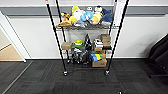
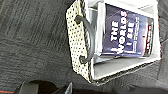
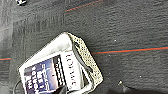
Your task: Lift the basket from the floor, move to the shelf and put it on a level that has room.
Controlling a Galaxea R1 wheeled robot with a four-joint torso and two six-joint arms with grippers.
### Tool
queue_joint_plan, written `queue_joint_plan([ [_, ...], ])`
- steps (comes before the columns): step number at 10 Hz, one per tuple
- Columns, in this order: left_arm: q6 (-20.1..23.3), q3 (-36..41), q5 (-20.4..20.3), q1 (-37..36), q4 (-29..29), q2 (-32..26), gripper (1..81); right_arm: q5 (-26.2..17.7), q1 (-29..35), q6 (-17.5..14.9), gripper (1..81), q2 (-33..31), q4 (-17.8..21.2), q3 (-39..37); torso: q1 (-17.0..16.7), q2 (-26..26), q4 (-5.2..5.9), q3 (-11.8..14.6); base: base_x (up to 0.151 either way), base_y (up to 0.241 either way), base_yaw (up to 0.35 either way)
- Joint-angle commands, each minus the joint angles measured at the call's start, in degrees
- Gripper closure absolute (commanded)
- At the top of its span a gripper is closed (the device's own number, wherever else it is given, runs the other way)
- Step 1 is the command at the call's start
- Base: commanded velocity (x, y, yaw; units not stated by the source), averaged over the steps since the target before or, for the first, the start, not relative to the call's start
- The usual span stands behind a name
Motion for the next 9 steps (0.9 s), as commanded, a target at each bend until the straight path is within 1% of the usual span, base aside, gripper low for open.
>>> queue_joint_plan([
  [1,-0.3,-0.2,5.9,-5.5,-0.6,1.2,1.0,-3.3,7.0,0.1,1.0,-0.6,1.4,-0.3,3.6,-5.5,0.00,0.0,0.000,0.000,0.000],
  [3,-0.3,-0.3,6.0,-5.5,-0.5,2.3,1.0,-3.3,7.1,0.3,1.0,0.2,1.4,-1.2,6.0,-9.4,0.00,0.0,0.000,0.000,0.000],
  [4,-0.3,-0.2,6.0,-5.3,-0.6,2.4,1.0,-3.3,7.2,0.2,1.0,1.0,1.4,-1.9,7.3,-11.4,0.00,-5.2,0.000,0.000,0.000],
  [5,-0.3,-0.2,6.0,-5.1,-0.8,2.1,1.0,-3.4,7.6,0.2,1.0,2.0,1.4,-2.6,4.7,-7.5,0.00,-5.4,0.000,0.000,0.000],
  [6,-0.3,-0.2,6.0,-5.0,-0.9,1.9,1.0,-3.4,8.1,0.2,1.0,3.1,1.2,-3.4,5.4,-8.7,0.00,-5.6,0.000,0.000,0.000],
  [7,-0.2,-0.3,5.9,-5.1,-0.9,1.8,1.0,-3.4,8.6,0.2,1.0,4.0,1.1,-4.2,5.6,-9.0,0.00,-6.5,0.000,0.000,0.000],
  [8,-0.3,-0.2,5.9,-5.1,-0.9,1.8,1.0,-3.5,8.8,0.2,1.0,4.5,1.1,-4.7,5.8,-9.5,0.00,-2.8,0.000,0.000,0.000],
  [9,-0.3,-0.2,6.0,-5.1,-0.8,1.9,1.0,-4.5,9.1,0.2,1.0,5.0,1.2,-5.0,6.0,-9.6,0.00,-4.4,0.000,0.000,0.000],
])
